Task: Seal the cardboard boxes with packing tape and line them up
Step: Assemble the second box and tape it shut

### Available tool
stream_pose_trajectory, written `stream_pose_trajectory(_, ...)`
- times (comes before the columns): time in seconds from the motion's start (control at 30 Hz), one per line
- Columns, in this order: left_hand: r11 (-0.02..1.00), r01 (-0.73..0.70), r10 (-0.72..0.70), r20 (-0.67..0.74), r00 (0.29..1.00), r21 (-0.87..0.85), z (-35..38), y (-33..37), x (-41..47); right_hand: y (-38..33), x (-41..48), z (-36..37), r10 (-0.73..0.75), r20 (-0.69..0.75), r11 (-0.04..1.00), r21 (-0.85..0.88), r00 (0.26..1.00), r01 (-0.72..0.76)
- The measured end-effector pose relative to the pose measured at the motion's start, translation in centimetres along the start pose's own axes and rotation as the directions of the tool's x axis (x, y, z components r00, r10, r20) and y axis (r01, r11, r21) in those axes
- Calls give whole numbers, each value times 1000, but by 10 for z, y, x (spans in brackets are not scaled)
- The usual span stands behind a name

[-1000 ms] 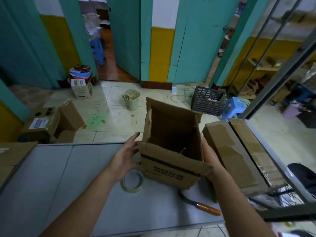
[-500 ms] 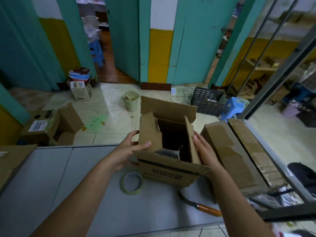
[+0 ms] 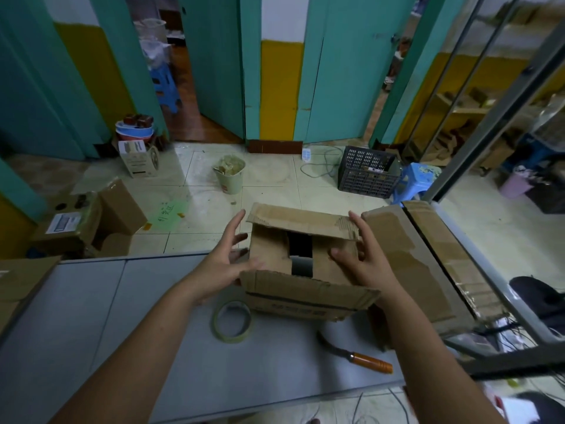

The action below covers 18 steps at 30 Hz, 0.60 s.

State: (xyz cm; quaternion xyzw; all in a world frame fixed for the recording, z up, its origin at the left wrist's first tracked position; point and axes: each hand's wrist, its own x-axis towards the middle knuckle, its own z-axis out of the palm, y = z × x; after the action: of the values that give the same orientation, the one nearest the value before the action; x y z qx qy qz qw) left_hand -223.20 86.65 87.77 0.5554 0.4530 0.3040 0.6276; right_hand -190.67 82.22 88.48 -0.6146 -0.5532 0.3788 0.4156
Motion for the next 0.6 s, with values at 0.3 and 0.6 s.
stream_pose_trajectory(0.3,951,-287,273,119,955,118,4,-15,-22,6,6,-1,52,88,988,142,995,-64)
stream_pose_trajectory(0.6,974,-182,207,-198,958,136,19,-22,-4,17,-3,-6,131,128,952,261,983,-161)
